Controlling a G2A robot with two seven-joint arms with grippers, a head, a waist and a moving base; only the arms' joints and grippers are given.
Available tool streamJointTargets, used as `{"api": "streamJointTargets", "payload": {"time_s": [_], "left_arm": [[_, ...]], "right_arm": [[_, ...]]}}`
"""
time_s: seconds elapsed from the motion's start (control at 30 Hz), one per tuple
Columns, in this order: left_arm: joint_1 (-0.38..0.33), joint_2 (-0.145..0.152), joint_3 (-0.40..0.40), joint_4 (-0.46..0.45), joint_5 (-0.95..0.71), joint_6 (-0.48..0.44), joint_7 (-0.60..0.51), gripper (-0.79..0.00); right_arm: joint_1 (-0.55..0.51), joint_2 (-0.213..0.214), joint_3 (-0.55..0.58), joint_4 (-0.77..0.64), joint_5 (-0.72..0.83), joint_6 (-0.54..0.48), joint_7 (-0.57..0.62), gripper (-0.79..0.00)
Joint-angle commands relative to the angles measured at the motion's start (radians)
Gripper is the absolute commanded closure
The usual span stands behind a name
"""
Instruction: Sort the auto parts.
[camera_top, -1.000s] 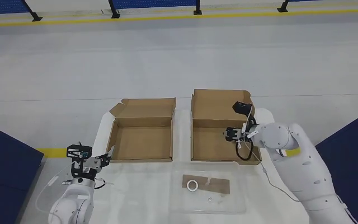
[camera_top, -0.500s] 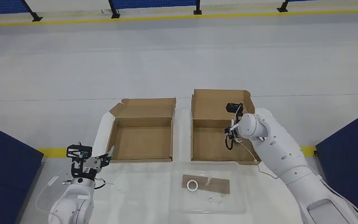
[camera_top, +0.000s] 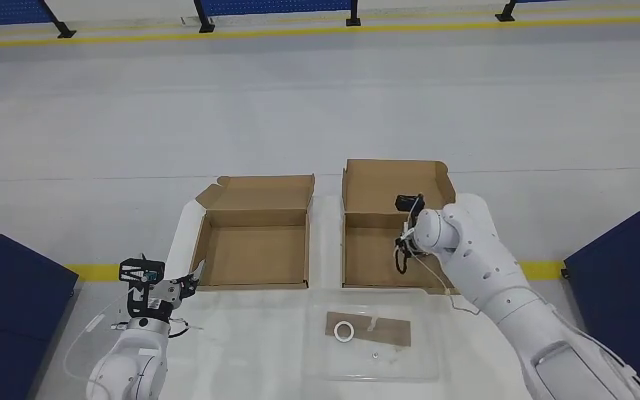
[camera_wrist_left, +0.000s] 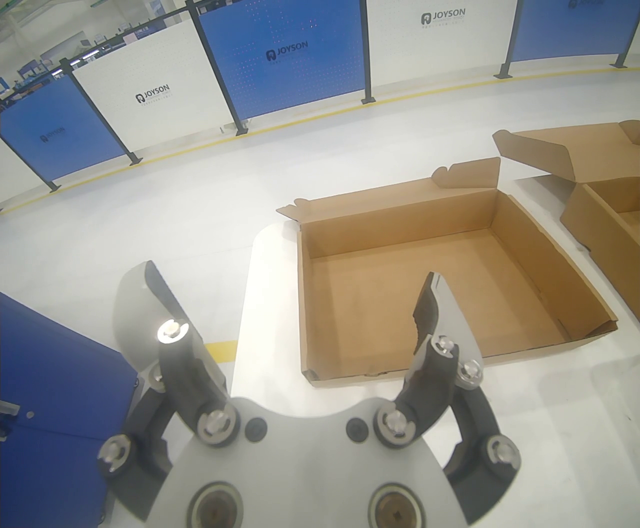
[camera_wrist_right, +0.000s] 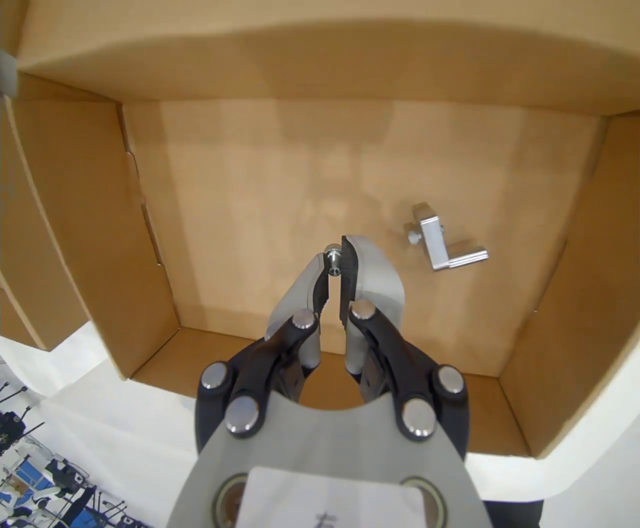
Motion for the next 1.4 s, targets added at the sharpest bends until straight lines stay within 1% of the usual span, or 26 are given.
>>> {"api": "streamJointTargets", "payload": {"time_s": [0.0,0.33,0.67,0.7,0.73,0.77,0.83,0.9,0.97,1.13,1.2,1.23,1.27,1.3,1.37], "left_arm": [[0.000,0.000,0.000,0.000,0.000,0.000,0.000,-0.785],[0.000,0.000,0.000,0.000,0.000,0.000,0.000,-0.785],[0.000,0.000,0.000,0.000,0.000,0.000,0.000,-0.785],[0.000,0.000,0.000,0.000,0.000,0.000,0.000,-0.785],[0.000,0.000,0.000,0.000,0.000,0.000,0.000,-0.785],[0.000,0.000,0.000,0.000,0.000,0.000,0.000,-0.785],[0.000,0.000,0.000,0.000,0.000,0.000,0.000,-0.785],[0.000,0.000,0.000,0.000,0.000,0.000,0.000,-0.785],[0.000,0.000,0.000,0.000,0.000,0.000,0.000,-0.785],[0.000,0.000,0.000,0.000,0.000,0.000,0.000,-0.785],[0.000,0.000,0.000,0.000,0.000,0.000,0.000,-0.785],[0.000,0.000,0.000,0.000,0.000,0.000,0.000,-0.785],[0.000,0.000,0.000,0.000,0.000,0.000,0.000,-0.785],[0.000,0.000,0.000,0.000,0.000,0.000,0.000,-0.785],[0.000,0.000,0.000,0.000,0.000,0.000,0.000,-0.785]], "right_arm": [[0.009,-0.011,-0.014,0.020,0.002,0.008,-0.008,0.000],[0.060,-0.059,-0.064,0.125,-0.004,0.030,-0.054,0.000],[0.079,-0.088,-0.074,0.200,0.001,0.022,-0.086,0.000],[0.080,-0.090,-0.074,0.204,0.000,0.021,-0.087,-0.062],[0.082,-0.091,-0.074,0.207,0.000,0.020,-0.088,-0.154],[0.083,-0.093,-0.073,0.209,-0.002,0.019,-0.090,-0.212],[0.084,-0.094,-0.070,0.210,-0.004,0.017,-0.092,-0.262],[0.084,-0.094,-0.064,0.209,-0.006,0.011,-0.092,-0.283],[0.082,-0.093,-0.053,0.200,0.001,-0.001,-0.089,-0.329],[0.063,-0.076,-0.011,0.140,0.001,-0.021,-0.073,-0.388],[0.045,-0.063,0.014,0.091,-0.002,-0.030,-0.058,-0.545],[0.032,-0.055,0.030,0.058,-0.006,-0.032,-0.050,-0.603],[0.017,-0.046,0.049,0.024,-0.011,-0.033,-0.039,-0.714],[0.001,-0.035,0.069,-0.013,-0.022,-0.033,-0.029,-0.785],[-0.044,-0.013,0.114,-0.108,-0.038,-0.033,-0.003,-0.785]]}}
